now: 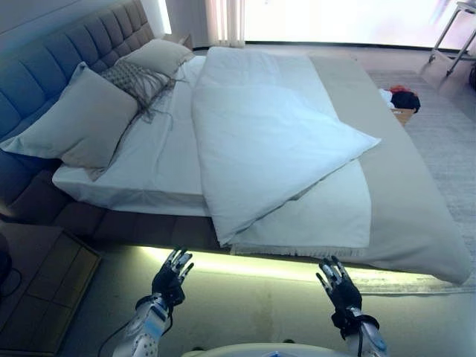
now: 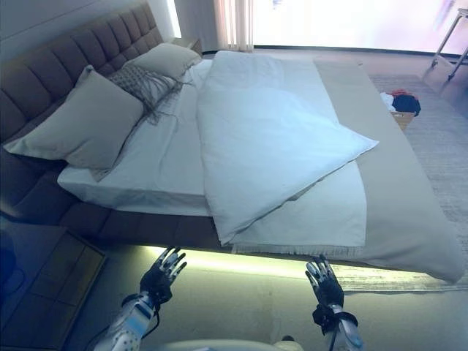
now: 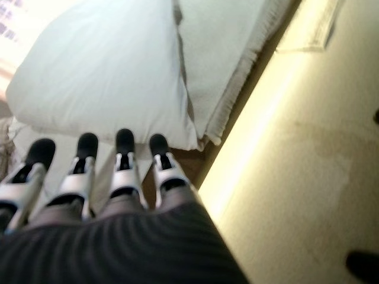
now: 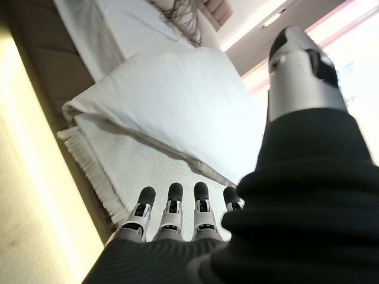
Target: Make the bed neatly
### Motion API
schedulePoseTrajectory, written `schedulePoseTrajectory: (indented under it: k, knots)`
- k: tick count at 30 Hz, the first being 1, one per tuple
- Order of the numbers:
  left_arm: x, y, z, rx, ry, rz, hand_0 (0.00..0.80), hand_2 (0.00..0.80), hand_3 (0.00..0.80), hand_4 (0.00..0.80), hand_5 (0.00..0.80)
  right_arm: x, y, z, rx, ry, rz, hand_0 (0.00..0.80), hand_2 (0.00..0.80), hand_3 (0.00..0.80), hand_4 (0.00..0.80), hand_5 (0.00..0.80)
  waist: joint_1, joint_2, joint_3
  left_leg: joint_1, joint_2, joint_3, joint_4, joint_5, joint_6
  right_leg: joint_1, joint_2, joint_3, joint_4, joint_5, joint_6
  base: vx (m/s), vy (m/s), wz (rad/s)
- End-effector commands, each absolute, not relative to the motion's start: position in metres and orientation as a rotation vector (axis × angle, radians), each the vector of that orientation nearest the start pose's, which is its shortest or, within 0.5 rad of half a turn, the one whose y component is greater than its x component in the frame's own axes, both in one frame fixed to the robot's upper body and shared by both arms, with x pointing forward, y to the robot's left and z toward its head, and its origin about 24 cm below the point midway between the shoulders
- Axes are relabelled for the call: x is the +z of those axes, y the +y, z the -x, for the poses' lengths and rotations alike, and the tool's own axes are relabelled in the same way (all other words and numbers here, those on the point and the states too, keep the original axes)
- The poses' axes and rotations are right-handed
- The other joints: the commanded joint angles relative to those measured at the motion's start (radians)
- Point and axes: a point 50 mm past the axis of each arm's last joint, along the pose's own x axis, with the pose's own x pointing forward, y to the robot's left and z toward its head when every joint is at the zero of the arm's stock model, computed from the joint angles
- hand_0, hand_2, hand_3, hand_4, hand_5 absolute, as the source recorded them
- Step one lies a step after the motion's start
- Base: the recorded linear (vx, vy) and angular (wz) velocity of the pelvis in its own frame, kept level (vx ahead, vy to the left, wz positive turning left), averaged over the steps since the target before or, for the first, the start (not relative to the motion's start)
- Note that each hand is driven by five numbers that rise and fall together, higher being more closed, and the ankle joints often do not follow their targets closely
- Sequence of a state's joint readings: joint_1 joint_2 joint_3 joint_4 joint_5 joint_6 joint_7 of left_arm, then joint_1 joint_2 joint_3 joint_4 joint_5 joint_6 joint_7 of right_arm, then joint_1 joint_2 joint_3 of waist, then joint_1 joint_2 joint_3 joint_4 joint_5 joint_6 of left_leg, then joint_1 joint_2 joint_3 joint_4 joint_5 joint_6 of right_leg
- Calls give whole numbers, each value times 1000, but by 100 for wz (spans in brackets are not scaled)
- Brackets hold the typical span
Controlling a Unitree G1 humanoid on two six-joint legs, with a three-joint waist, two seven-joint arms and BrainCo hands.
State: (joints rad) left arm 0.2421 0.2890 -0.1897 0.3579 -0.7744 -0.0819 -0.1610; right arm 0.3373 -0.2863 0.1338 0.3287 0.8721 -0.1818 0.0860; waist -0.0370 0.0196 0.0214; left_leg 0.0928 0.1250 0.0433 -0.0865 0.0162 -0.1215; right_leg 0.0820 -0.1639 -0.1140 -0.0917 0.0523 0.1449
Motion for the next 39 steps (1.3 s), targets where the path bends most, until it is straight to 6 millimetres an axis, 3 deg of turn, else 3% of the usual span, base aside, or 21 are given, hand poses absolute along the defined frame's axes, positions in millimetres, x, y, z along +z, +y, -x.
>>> schedulePoseTrajectory:
  k: [1,10,16,22,26,31,33,35,37,39]
  knots:
    - [-49,203,-189,-74,382,421,0,0,0,0,0,-54,-212,-162,-195,303,-570,0,0,0,0,0,20,-29,-5,-59,-29,50,1,40,52,-26,1,9,10,28,-23,-13,6,4]
    - [-49,200,-187,-60,353,450,0,0,0,0,0,-55,-209,-160,-169,337,-546,0,0,0,0,0,20,-28,12,-76,-28,40,54,24,56,-41,-5,32,56,10,-27,19,10,7]
    - [-49,198,-174,-112,380,452,0,0,0,0,0,-60,-211,-143,-203,391,-568,0,0,0,0,0,18,-35,-7,-50,-26,32,72,2,64,-22,-19,32,96,-18,-17,115,22,5]
    - [-49,198,-173,-118,376,462,0,0,0,0,0,-63,-217,-142,-189,416,-564,0,0,0,0,0,26,-55,30,-111,-38,-30,256,-74,56,-51,-16,85,152,-29,-36,24,20,13]
    - [-46,200,-172,-120,379,474,0,0,0,0,0,-63,-221,-138,-213,420,-590,0,0,0,0,0,29,-49,29,-100,-58,-49,206,-54,67,-50,-21,99,144,-18,-23,26,114,-1]
    - [-51,200,-170,-90,405,477,0,0,0,0,0,-64,-217,-139,-222,412,-590,0,0,0,0,0,25,-41,22,-87,-89,-48,169,-57,94,-78,-64,109,175,-9,3,22,146,-1]
    - [-52,201,-172,-94,407,483,0,0,0,0,0,-64,-213,-141,-230,393,-604,0,0,0,0,0,25,-38,25,-92,-112,-44,174,-63,124,-110,-90,106,265,7,9,8,174,4]
    - [-53,200,-175,-110,412,480,0,0,0,0,0,-64,-210,-142,-259,372,-619,0,0,0,0,0,21,-25,31,-96,-138,-44,180,-64,161,-177,-107,113,447,55,3,21,215,8]
    - [-54,197,-179,-123,418,471,0,0,0,0,0,-64,-208,-140,-277,363,-633,0,0,0,0,0,12,-3,45,-89,-150,-41,186,-66,181,-263,-94,123,645,110,-21,66,212,13]
    - [-53,198,-183,-134,422,466,0,0,0,0,0,-66,-210,-133,-285,368,-632,0,0,0,0,0,1,1,55,-79,-162,-34,198,-75,184,-309,-82,121,702,127,-33,151,77,23]
